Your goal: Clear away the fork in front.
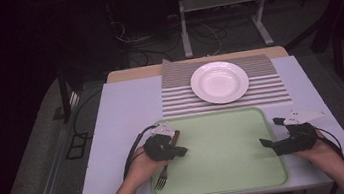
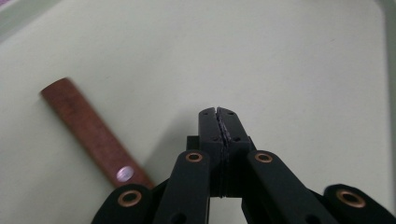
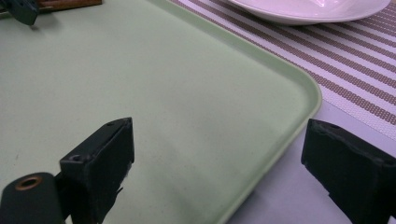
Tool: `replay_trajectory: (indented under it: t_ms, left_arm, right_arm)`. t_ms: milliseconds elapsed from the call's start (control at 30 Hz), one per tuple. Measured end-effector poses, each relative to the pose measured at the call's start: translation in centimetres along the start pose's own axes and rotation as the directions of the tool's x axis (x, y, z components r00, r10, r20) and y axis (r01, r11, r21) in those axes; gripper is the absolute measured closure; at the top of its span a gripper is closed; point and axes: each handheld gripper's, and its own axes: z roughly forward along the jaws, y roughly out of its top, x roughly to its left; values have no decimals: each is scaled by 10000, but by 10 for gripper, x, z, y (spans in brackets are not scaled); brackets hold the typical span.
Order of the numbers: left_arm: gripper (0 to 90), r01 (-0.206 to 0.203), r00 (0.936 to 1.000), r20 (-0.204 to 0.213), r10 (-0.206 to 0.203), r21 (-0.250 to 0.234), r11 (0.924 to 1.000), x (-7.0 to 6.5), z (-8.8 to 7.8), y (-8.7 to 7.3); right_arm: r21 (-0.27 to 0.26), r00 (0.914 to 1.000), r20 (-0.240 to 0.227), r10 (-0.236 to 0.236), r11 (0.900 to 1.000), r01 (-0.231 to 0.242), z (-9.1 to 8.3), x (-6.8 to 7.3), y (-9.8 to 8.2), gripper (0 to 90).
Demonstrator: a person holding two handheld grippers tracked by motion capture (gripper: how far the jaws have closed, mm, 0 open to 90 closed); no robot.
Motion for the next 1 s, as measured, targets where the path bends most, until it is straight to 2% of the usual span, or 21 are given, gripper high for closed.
replay_trajectory:
  t_ms: [600, 1000]
  left_arm:
    - [879, 316, 9983, -489, -308, 146, 9994, 13, -10, -7]
    - [884, 612, 9942, -887, -602, 93, 9981, 23, -19, -13]
  right_arm:
    - [-2, 10000, 11, -12, 10000, 12, 0, 0, 0, 98]
    - [-6, 10000, 10, -3, 10000, 3, -1, 0, 0, 97]
